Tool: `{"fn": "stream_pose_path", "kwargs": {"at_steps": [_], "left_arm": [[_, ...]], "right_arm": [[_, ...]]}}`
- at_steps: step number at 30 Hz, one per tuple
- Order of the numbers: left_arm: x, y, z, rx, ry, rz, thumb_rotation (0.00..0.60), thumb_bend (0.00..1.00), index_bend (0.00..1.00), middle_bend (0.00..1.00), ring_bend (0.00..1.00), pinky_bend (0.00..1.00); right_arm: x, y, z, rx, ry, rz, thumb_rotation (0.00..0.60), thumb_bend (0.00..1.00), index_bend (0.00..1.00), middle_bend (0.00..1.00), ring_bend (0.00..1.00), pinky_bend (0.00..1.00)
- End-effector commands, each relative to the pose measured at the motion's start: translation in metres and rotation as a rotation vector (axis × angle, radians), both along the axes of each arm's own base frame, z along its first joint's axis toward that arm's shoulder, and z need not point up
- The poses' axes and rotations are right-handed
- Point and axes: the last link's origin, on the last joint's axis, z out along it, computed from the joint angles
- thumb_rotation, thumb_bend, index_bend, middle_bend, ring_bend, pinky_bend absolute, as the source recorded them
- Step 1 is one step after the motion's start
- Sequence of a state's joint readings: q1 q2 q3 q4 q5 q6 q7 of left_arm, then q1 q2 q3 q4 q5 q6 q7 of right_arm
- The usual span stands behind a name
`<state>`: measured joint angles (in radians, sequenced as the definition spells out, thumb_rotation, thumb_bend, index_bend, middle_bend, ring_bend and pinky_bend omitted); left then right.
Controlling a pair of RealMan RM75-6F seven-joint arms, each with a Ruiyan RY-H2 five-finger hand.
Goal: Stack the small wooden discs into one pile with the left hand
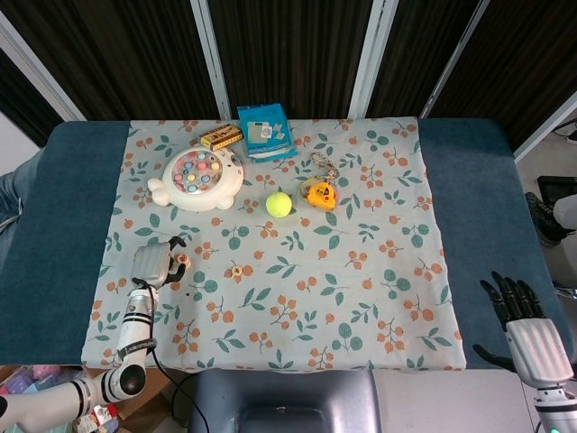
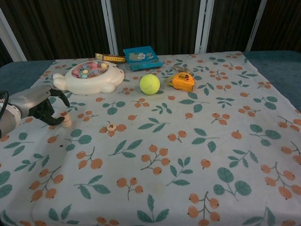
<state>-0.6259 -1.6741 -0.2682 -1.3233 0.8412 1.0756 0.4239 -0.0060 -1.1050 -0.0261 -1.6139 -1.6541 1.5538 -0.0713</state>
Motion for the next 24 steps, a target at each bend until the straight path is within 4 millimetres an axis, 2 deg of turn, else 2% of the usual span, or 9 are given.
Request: {"fn": "stream_pose_path", "kwargs": {"at_steps": [1, 8, 10, 13, 16, 24], "left_arm": [[0.0, -0.001, 0.001, -0.002, -0.002, -0.005, 0.6, 0.39, 0.31, 1.0, 1.0, 1.0], [0.006, -0.003, 0.004, 0.009, -0.03, -0.029, 0.6, 0.39, 0.31, 1.0, 1.0, 1.0], [0.024, -0.018, 0.002, -0.011, -0.072, -0.104, 0.6, 0.39, 0.31, 1.0, 1.0, 1.0], [0.037, -0.032, -0.008, -0.049, -0.096, -0.138, 0.6, 0.4, 0.31, 1.0, 1.0, 1.0], [0.045, -0.036, -0.022, -0.069, -0.11, -0.15, 0.6, 0.41, 0.31, 1.0, 1.0, 1.0], [0.053, -0.034, -0.055, -0.086, -0.084, -0.137, 0.6, 0.41, 0.32, 1.0, 1.0, 1.0]], "right_arm": [[0.0, 0.0, 0.0, 0.001, 0.001, -0.001, 0.6, 0.2, 0.0, 0.0, 0.0, 0.05], [0.0, 0.0, 0.0, 0.0, 0.001, 0.0, 0.6, 0.2, 0.0, 0.0, 0.0, 0.05], [0.001, 0.0, -0.002, 0.008, 0.003, 0.002, 0.6, 0.2, 0.0, 0.0, 0.0, 0.05], [0.002, 0.001, -0.003, 0.011, 0.003, 0.006, 0.6, 0.2, 0.0, 0.0, 0.0, 0.05], [0.002, 0.001, -0.002, 0.012, -0.001, 0.008, 0.6, 0.2, 0.0, 0.0, 0.0, 0.05], [0.001, 0.001, 0.001, 0.016, -0.009, 0.01, 0.6, 0.2, 0.0, 0.0, 0.0, 0.05]]}}
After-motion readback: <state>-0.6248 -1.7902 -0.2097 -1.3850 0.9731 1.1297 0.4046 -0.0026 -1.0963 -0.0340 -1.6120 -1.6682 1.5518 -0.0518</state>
